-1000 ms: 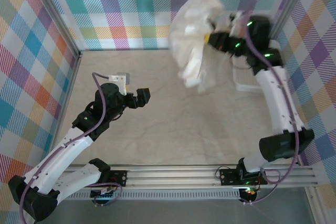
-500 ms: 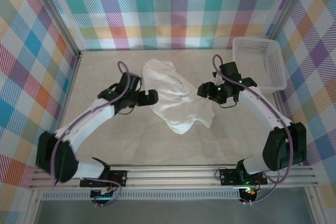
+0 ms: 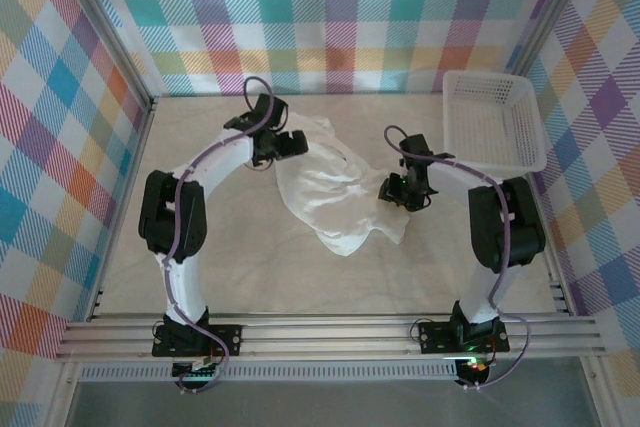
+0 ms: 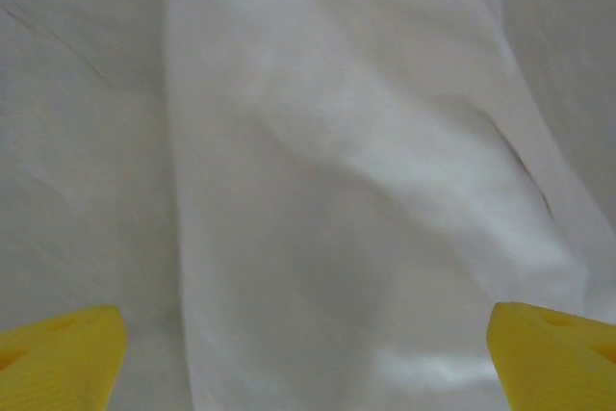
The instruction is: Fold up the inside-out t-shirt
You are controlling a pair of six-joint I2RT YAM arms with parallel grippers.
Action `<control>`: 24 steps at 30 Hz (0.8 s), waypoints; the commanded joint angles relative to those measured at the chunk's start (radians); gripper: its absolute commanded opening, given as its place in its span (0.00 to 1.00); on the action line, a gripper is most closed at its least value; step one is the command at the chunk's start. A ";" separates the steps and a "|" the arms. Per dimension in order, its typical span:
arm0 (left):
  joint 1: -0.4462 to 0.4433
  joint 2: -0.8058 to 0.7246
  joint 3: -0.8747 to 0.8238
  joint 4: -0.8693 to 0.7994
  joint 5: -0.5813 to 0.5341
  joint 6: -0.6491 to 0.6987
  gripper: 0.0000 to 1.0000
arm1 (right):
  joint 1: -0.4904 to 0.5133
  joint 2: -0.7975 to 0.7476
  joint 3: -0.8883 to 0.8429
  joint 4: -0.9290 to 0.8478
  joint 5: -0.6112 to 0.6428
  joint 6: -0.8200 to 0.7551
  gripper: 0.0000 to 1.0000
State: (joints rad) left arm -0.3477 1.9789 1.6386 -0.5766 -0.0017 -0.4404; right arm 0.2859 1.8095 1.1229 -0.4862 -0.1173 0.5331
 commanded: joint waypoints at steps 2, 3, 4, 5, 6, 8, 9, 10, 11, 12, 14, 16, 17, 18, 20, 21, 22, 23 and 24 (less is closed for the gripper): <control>0.057 0.173 0.208 -0.070 0.012 0.017 0.96 | 0.008 -0.013 0.029 0.049 -0.017 0.030 0.00; 0.063 0.230 0.277 -0.091 0.024 0.022 0.95 | 0.010 -0.049 0.002 0.070 -0.016 0.026 0.00; 0.068 0.278 0.342 -0.115 0.035 0.023 0.96 | 0.009 -0.080 -0.020 0.077 -0.011 0.024 0.00; 0.070 0.330 0.413 -0.140 0.043 0.023 0.96 | 0.010 -0.114 -0.038 0.073 -0.007 0.019 0.00; 0.071 0.377 0.473 -0.153 0.052 0.023 0.97 | 0.010 -0.154 -0.061 0.066 -0.005 0.012 0.00; 0.073 0.448 0.554 -0.147 0.091 0.018 0.97 | 0.010 -0.234 -0.123 0.075 -0.019 0.004 0.00; 0.074 0.479 0.587 -0.131 0.123 0.010 0.97 | 0.011 -0.278 -0.160 0.084 -0.029 0.004 0.00; 0.075 0.504 0.612 -0.123 0.158 0.001 0.94 | 0.011 -0.312 -0.188 0.082 -0.029 0.004 0.00; 0.075 0.527 0.638 -0.121 0.190 -0.009 0.85 | 0.010 -0.347 -0.215 0.073 -0.021 0.005 0.00; 0.075 0.539 0.648 -0.114 0.222 -0.015 0.68 | 0.010 -0.380 -0.238 0.065 0.000 0.008 0.00; 0.075 0.535 0.634 -0.114 0.226 -0.023 0.10 | 0.010 -0.423 -0.276 0.054 0.051 0.022 0.00; 0.077 0.500 0.601 -0.143 0.197 -0.006 0.00 | 0.011 -0.442 -0.291 0.040 0.078 0.028 0.00; 0.079 0.462 0.551 -0.144 0.189 0.006 0.00 | 0.012 -0.445 -0.290 0.027 0.093 0.035 0.00; 0.079 0.394 0.470 -0.132 0.180 0.014 0.00 | 0.011 -0.446 -0.285 0.013 0.110 0.040 0.00; 0.079 0.243 0.253 -0.077 0.152 0.018 0.00 | 0.011 -0.448 -0.278 -0.002 0.126 0.039 0.00; 0.079 0.133 0.114 -0.041 0.132 0.014 0.00 | 0.010 -0.447 -0.281 -0.003 0.124 0.035 0.00; 0.079 0.047 -0.008 -0.016 0.115 -0.001 0.00 | 0.011 -0.442 -0.287 -0.003 0.119 0.034 0.00; 0.076 -0.047 -0.147 0.009 0.110 -0.022 0.00 | 0.011 -0.435 -0.297 -0.005 0.102 0.034 0.00; 0.067 -0.133 -0.275 0.036 0.125 -0.042 0.00 | 0.013 -0.422 -0.309 -0.007 0.074 0.032 0.00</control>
State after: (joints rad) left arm -0.2691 2.0880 1.5784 -0.5774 0.1379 -0.4503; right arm 0.2924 1.3754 0.8413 -0.4641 -0.0303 0.5610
